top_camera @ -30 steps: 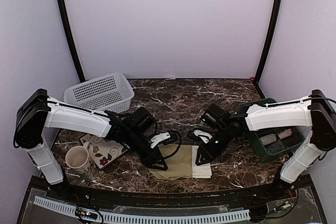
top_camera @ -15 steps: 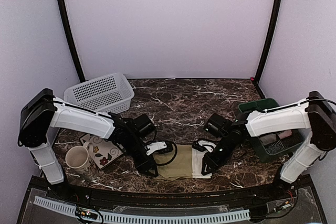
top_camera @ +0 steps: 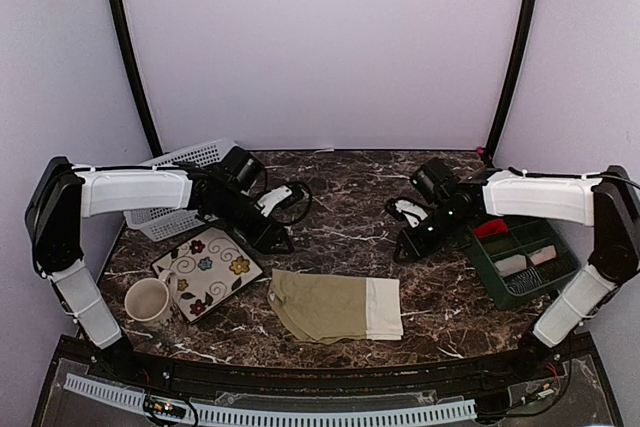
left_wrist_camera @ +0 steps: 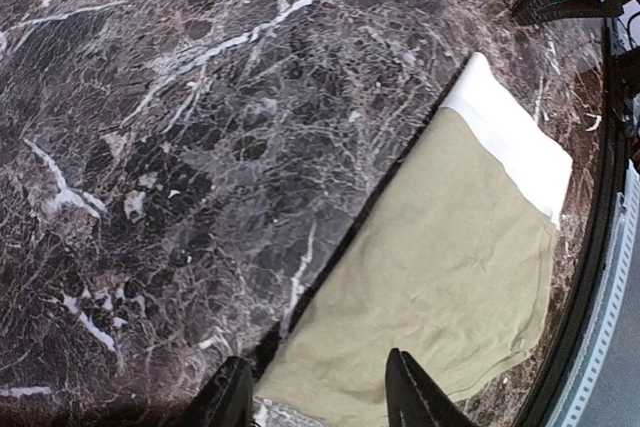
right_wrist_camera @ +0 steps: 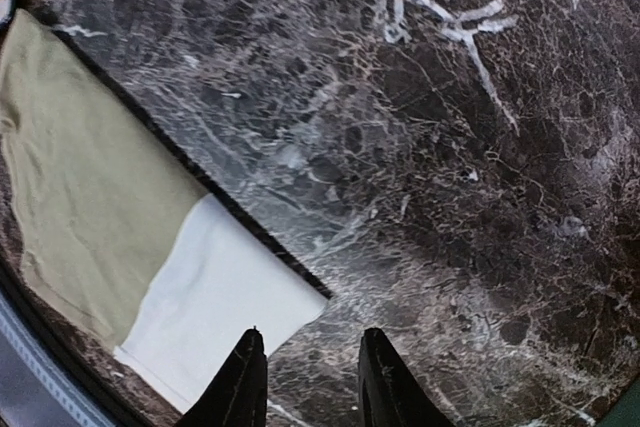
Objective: Roll the underwear
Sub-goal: Move the underwear to the center of the board.
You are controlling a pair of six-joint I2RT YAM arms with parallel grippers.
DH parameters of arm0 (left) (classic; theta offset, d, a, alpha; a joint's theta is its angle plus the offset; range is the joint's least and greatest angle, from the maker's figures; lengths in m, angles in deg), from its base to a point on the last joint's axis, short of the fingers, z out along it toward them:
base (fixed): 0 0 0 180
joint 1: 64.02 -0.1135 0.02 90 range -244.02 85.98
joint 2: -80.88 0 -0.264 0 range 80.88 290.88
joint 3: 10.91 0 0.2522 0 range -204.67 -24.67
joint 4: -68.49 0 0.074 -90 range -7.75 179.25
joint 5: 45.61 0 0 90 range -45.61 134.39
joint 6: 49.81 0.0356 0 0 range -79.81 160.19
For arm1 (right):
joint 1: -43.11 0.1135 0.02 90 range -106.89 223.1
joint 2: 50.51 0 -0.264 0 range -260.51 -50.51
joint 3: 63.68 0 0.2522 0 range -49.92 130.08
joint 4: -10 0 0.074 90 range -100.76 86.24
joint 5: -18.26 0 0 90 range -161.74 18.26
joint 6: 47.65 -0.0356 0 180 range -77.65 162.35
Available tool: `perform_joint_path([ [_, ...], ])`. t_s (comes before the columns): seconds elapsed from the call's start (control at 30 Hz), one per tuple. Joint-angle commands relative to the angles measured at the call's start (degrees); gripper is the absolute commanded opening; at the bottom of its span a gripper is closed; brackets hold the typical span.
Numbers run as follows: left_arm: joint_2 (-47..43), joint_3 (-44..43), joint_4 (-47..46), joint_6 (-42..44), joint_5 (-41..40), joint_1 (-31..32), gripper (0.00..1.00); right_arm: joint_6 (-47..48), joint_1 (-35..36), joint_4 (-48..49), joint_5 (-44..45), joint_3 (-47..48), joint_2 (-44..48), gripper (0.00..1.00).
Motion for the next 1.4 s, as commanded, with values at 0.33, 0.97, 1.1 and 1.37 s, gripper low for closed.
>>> perform_joint_path([
  [0.33, 8.49, -2.55, 4.32, 2.16, -3.45, -1.41, 0.49, 10.98, -0.58, 0.71, -4.13, 4.06, -12.07, 0.31],
  [0.97, 10.05, -1.06, 7.67, 4.12, -3.83, -1.33, 0.45, 10.93, 3.52, 1.79, -4.02, -1.61, -14.22, 0.21],
  [1.1, 10.41, -0.83, 7.97, 4.81, -2.98, -1.31, 0.41, 10.75, 3.74, 1.65, -2.86, -1.86, -14.08, 0.18],
  [1.37, 9.37, -0.6, 6.25, 5.38, -1.01, -1.24, 0.15, 10.06, 3.88, 1.37, 0.05, -0.72, -12.77, 0.0],
])
